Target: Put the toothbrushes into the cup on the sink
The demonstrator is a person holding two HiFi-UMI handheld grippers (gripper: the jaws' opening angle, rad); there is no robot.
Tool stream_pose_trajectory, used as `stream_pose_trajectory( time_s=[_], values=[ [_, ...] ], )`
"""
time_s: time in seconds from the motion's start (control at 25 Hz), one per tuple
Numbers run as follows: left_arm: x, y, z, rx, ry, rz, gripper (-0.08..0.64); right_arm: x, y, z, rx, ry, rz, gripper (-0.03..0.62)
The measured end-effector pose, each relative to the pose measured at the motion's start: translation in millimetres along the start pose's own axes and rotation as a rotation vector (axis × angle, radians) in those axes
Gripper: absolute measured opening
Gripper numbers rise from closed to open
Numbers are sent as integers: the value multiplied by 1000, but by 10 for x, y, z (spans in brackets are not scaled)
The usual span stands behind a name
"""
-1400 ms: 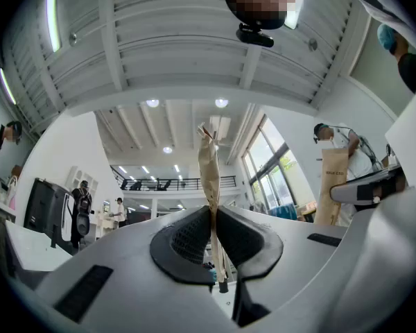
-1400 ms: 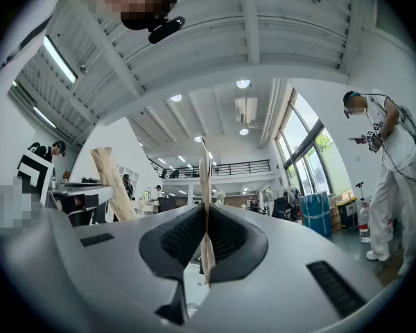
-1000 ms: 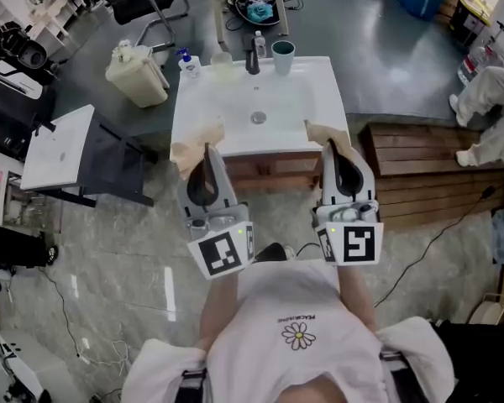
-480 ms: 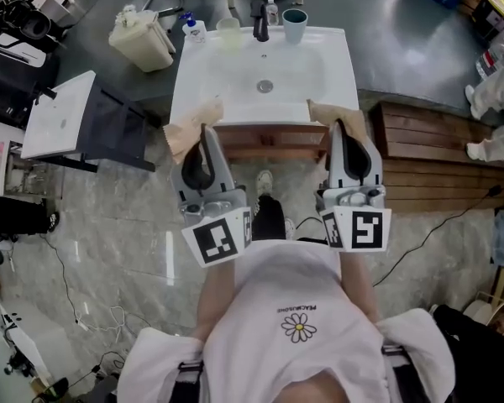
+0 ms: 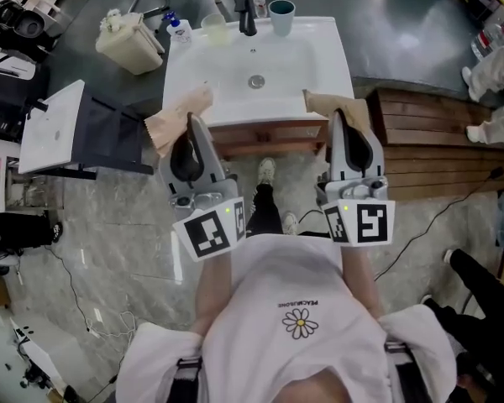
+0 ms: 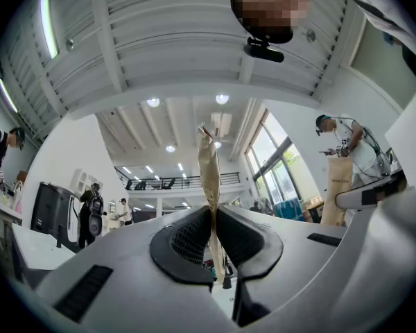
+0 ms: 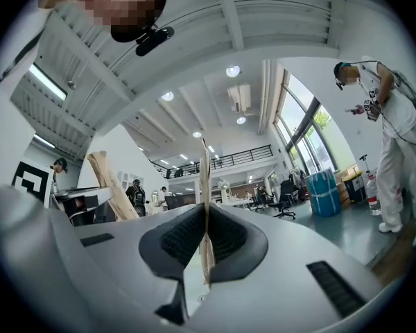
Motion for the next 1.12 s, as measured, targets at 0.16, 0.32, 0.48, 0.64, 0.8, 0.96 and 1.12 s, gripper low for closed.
stream_pose_trajectory(
  time_s=[0.16,0.32,0.48,0.64,0.8,0.96,1.12],
  values=[
    [-152,106,-45,19,17,-1,38,-140,62,26,-3,25,-8,17],
    [-423,239,-158,42,23,0,38,-407,124,5,8,36,-6,17],
    [-810,379,-366,59,30,15,38,-865,190,-46,-2,46,-5,17],
    [-1250,530,-651,69,33,28,38,-1389,224,-145,15,55,1,17],
    [-1685,649,-937,80,48,38,38,-1914,226,-242,32,74,10,18],
    [-2097,774,-1278,92,52,63,38,-2408,244,-361,48,96,28,17],
    [-2476,904,-1533,98,72,75,38,-2808,269,-426,71,128,35,17]
  ],
)
Point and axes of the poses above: the fingertips, and each gripper's own axes: x backward along the fingers, z to its right, y out of its underside, the point moved 7 cm from there along x, backward along the fingers, and after that the axes turned 13 degrees about y, right-handed, at the moved point
